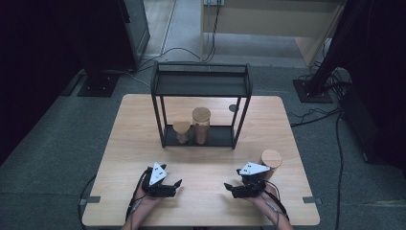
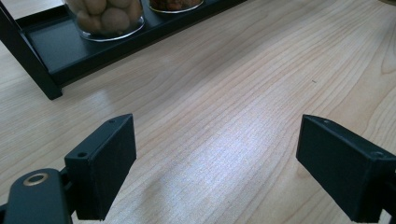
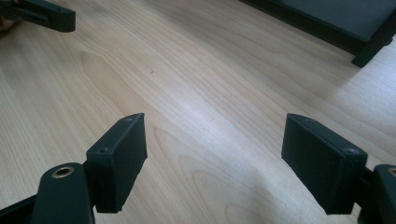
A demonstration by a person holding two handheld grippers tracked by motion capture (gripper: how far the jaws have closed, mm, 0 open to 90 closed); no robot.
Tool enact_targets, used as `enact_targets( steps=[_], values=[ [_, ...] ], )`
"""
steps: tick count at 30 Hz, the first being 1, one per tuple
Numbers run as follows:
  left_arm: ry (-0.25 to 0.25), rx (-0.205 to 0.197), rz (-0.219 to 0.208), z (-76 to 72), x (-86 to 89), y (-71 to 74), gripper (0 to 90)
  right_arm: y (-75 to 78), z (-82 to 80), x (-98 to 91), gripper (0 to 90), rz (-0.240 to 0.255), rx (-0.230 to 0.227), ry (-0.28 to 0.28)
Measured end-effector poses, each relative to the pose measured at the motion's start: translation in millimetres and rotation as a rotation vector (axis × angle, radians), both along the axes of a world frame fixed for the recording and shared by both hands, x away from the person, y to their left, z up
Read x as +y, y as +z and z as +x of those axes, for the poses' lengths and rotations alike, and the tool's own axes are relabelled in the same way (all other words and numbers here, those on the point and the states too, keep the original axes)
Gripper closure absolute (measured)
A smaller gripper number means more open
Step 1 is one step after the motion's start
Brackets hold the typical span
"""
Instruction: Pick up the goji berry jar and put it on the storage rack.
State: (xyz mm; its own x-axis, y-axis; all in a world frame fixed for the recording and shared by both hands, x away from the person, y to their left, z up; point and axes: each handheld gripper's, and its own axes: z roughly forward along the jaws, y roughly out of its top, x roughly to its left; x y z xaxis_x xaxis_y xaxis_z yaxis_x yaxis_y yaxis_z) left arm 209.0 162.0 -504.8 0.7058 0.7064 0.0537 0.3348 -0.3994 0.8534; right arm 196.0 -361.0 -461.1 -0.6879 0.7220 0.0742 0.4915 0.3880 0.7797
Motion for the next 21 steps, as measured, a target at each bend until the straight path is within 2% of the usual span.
enact_targets(
  steps=[4,11,21],
  values=[
    [0.000,0.000,0.001,-0.1,-0.3,0.1,11.9,-0.9,-7.8,-4.7,22.1,0.012,-0.020,-0.004],
    [-0.001,-0.001,0.000,0.0,0.0,-0.1,11.9,1.1,-14.7,-9.6,22.1,0.003,-0.008,0.004],
    [-0.001,0.000,0.003,-0.1,-0.5,0.2,11.9,-0.1,-28.4,-22.6,22.1,0.005,-0.002,-0.019]
  ],
)
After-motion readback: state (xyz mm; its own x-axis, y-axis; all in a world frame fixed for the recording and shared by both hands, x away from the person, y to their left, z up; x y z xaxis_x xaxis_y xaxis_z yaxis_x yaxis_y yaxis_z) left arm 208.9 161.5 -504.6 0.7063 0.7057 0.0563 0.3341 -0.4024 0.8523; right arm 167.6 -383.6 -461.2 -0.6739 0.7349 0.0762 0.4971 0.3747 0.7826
